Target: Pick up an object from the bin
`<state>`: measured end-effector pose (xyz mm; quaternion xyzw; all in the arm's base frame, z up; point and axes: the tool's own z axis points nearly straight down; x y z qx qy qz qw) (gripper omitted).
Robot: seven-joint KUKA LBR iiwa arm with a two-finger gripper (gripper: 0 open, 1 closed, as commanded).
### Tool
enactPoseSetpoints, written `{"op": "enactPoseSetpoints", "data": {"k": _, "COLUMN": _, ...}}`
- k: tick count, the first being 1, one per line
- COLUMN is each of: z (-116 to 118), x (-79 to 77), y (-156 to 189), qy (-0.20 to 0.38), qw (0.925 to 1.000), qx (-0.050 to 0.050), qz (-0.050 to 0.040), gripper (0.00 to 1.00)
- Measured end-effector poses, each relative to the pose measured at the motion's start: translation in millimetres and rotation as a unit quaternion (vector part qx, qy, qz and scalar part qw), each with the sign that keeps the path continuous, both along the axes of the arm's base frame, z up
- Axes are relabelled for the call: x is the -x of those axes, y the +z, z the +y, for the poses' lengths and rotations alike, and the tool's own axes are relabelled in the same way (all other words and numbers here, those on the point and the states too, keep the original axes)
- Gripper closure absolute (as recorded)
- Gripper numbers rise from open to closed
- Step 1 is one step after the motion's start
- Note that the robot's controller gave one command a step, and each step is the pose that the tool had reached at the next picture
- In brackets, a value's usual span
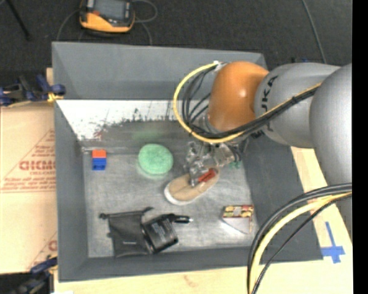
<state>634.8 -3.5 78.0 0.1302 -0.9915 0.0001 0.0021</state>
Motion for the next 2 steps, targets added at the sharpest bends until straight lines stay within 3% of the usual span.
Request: {"op": "enactPoseSetpoints", "data": {"k": 2, "z": -0.4, "x": 1.0, "y": 8.3, "qy": 0.0, "qw": 1.0, "qx": 0.0, "qz": -0.0016, "gripper": 1.0}}
